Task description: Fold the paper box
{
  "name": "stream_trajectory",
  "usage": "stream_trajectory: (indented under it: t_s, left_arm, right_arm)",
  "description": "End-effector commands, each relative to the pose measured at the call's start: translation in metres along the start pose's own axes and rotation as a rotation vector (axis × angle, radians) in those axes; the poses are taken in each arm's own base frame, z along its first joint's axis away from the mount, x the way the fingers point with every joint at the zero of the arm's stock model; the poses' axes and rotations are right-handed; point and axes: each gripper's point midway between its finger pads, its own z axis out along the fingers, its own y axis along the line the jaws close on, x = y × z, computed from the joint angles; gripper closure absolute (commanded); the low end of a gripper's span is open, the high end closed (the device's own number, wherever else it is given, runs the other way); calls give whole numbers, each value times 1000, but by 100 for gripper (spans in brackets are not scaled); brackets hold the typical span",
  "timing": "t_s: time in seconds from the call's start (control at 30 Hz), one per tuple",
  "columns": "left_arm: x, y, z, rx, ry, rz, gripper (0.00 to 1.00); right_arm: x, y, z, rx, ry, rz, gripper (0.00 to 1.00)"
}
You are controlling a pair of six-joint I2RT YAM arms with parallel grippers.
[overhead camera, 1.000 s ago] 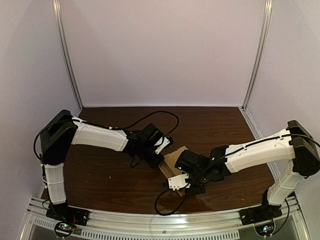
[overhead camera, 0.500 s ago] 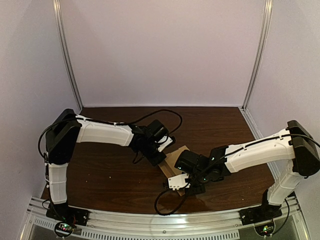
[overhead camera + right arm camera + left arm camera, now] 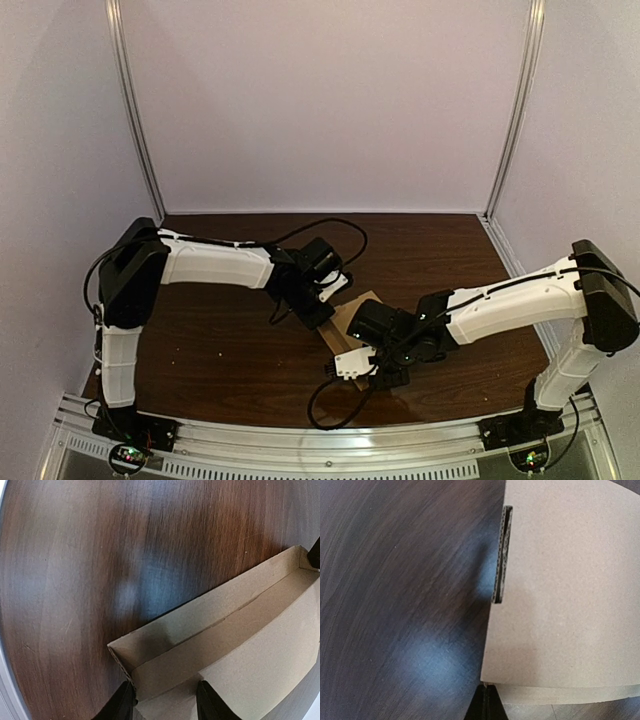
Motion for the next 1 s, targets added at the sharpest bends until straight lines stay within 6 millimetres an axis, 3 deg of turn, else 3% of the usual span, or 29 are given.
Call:
stream_trajectory:
  t_s: [0.0,0.33,0.77,0.97]
  left_arm:
    - [-14,-2,-1,-6,-38,4,100]
    - [-16,9,-24,-54,-72,-8,100]
    - [17,16,-46,-61,-63,-52,85]
    - [17,1,-58,47,-190,-123,81]
  right_arm:
    - [50,34,24,-136,186,-18,58]
    - [44,27,10,-100,154,-11,57]
    - [35,17,-5,-56,110,3,54]
    - [29,7,-19,-26,81,3,50]
